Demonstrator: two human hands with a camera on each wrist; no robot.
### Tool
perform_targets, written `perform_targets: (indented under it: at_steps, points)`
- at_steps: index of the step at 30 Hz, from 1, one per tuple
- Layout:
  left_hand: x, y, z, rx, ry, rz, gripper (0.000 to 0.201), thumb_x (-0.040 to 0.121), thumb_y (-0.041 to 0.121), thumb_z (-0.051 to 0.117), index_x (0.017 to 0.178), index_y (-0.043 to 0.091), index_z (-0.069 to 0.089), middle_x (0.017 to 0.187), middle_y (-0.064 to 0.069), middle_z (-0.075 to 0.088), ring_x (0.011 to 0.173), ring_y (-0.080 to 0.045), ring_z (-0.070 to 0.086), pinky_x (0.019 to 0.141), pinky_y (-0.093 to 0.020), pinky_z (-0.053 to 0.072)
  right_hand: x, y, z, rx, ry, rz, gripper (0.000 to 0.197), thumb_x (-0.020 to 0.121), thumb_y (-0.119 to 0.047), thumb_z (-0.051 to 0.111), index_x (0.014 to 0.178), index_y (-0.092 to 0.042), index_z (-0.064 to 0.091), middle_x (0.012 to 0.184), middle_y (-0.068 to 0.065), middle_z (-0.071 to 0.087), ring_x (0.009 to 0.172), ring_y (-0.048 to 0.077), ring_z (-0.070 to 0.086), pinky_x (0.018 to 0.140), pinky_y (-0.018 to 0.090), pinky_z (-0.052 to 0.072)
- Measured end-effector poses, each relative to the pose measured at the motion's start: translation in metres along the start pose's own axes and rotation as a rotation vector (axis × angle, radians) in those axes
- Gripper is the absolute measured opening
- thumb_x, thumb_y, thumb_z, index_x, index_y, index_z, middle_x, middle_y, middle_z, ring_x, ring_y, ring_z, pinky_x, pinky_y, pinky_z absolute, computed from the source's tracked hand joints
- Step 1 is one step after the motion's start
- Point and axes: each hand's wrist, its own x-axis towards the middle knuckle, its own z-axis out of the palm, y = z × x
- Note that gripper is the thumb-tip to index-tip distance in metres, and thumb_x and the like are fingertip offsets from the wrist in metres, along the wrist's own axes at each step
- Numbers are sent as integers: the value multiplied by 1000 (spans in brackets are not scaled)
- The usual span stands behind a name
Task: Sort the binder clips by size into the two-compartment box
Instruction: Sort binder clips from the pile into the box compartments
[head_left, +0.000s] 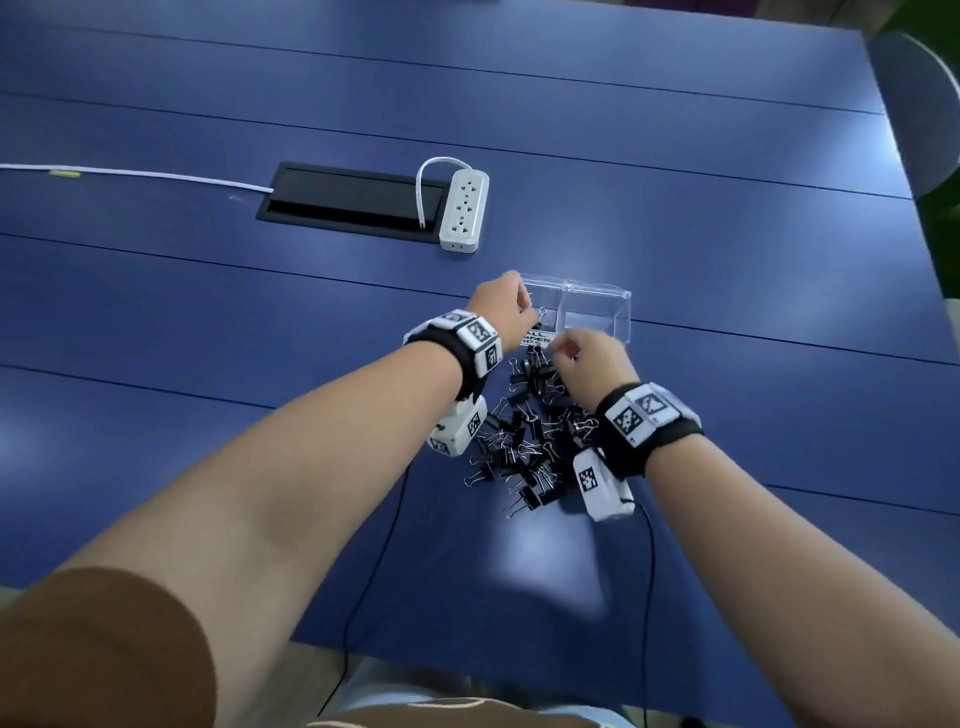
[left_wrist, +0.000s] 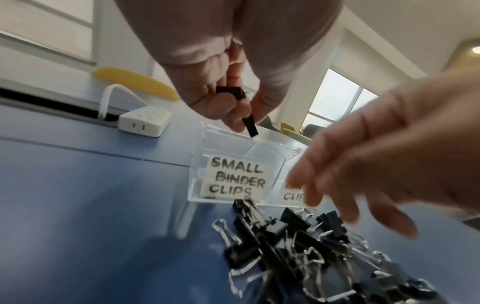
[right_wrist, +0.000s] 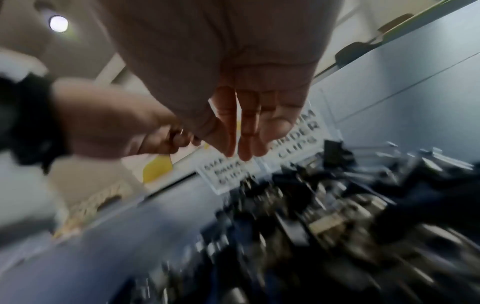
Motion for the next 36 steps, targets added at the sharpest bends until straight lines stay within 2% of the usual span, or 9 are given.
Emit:
perform_targets:
  at_steps: [4, 7, 10, 15, 18, 22, 26, 32, 36]
  points:
    - [16, 14, 6, 151, -71, 72, 6, 86, 12, 52, 89, 17, 50, 104, -12, 65, 90, -32, 62, 78, -36, 50, -20, 16, 25, -170, -122, -95, 41, 89, -11, 47, 129, -16, 53, 132, 4, 48, 121, 26, 42, 104, 42, 42]
    - [18, 14, 9, 265, -101, 150, 22, 87, 12, 50, 108, 11, 55, 111, -11, 64, 101, -31, 60, 85, -39, 51, -23, 23, 28, -275, -142, -133, 46, 91, -13, 42, 137, -17, 45, 138, 2, 45, 121, 29, 36, 105, 41, 39]
    - [11, 10, 9, 285, -72, 214, 31, 88, 15, 50, 119, 14, 55, 119, -7, 61, 115, -26, 51, 94, -41, 48, -26, 28, 25, -390, -141, -136, 39, 93, -20, 40, 130, -15, 52, 130, 3, 51, 119, 28, 37, 101, 40, 41]
    - [-18, -19, 20, 222, 6, 169, 16, 87, 10, 51, 99, 15, 60, 107, -5, 60, 106, -25, 52, 89, -41, 50, -23, 22, 20, -333, -82, -157, 34, 93, -16, 42, 121, -11, 58, 120, 7, 56, 116, 29, 39, 102, 39, 40]
    - [-30, -39, 38, 224, -75, 88, 22, 88, 8, 48, 103, 15, 62, 115, -7, 57, 107, -27, 55, 90, -43, 51, -12, 10, 23, -260, -98, -167, 37, 92, -9, 40, 126, -10, 53, 130, 6, 51, 122, 28, 37, 105, 38, 38]
    - [-35, -52, 54, 339, -156, 139, 31, 90, 7, 47, 117, 13, 60, 120, -10, 50, 109, -31, 53, 85, -45, 51, -6, 8, 30, -309, -194, -131, 37, 92, -7, 39, 125, -9, 54, 131, 7, 49, 125, 28, 35, 104, 42, 40]
    - [-40, -61, 56, 375, -110, 122, 19, 89, 10, 50, 107, 12, 57, 113, -11, 47, 101, -31, 52, 71, -37, 47, -6, 12, 37, -226, -114, -109, 32, 92, -8, 41, 117, -9, 60, 122, 9, 53, 124, 29, 38, 104, 42, 40]
    - [-47, -70, 53, 408, -120, 76, 24, 94, 14, 48, 117, 11, 52, 125, -14, 46, 109, -32, 51, 84, -37, 46, 2, 4, 47, -283, -111, -83, 34, 86, 3, 45, 118, -6, 53, 125, 16, 42, 119, 33, 40, 97, 41, 43]
    - [-53, -76, 51, 320, -92, 48, 16, 90, 13, 52, 106, 10, 52, 119, -15, 43, 97, -35, 54, 82, -40, 51, 3, 3, 52, -208, -91, -31, 27, 85, 3, 46, 109, -6, 55, 122, 16, 45, 115, 33, 44, 96, 43, 44]
